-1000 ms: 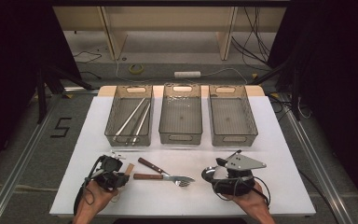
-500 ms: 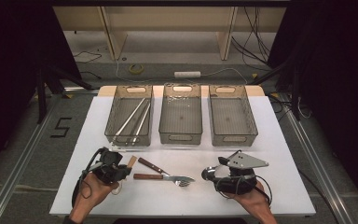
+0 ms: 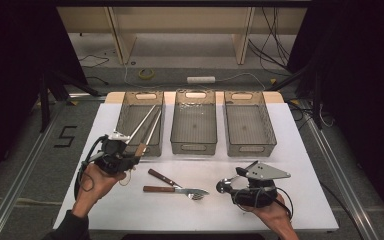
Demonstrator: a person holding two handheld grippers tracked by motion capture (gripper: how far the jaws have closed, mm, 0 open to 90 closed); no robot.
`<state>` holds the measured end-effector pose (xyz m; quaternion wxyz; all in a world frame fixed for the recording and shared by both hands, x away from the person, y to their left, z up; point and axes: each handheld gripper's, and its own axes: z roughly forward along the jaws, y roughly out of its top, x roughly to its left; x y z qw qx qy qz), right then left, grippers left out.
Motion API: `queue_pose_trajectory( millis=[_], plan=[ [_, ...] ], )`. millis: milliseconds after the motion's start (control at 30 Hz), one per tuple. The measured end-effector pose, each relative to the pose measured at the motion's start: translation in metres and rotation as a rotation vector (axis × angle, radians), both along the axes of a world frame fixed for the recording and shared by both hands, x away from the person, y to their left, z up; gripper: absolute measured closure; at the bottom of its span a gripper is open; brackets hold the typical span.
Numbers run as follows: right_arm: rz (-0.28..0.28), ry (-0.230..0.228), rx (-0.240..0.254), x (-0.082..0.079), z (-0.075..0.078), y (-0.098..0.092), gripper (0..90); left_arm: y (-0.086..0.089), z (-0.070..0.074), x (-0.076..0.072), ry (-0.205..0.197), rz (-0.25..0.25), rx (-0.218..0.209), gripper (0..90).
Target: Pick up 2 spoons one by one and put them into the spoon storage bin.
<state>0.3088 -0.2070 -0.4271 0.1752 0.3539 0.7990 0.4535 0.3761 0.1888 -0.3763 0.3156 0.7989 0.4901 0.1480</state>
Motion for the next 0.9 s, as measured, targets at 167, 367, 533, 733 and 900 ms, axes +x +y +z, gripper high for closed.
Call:
queue_pose_trajectory(
  millis=[167,367,533,733,900],
  plan=[
    [-0.004,-0.003,0.004,0.0,0.0,0.0,30.8,-0.001,0.005,0.013,-0.009,0.007,-0.028,76.4],
    [-0.006,-0.002,0.004,0.0,0.0,0.0,30.8,-0.014,0.011,0.025,-0.031,-0.006,-0.057,76.3],
    [-0.005,-0.001,0.006,0.0,0.0,0.0,30.8,-0.031,0.011,0.037,-0.046,-0.037,-0.088,76.3],
    [-0.005,-0.001,0.006,0.0,0.0,-0.001,30.8,-0.052,0.013,0.053,-0.067,-0.056,-0.115,76.3],
    [-0.006,-0.001,0.005,0.0,0.0,-0.001,30.8,-0.065,0.009,0.069,-0.069,-0.063,-0.155,76.3]
  ],
)
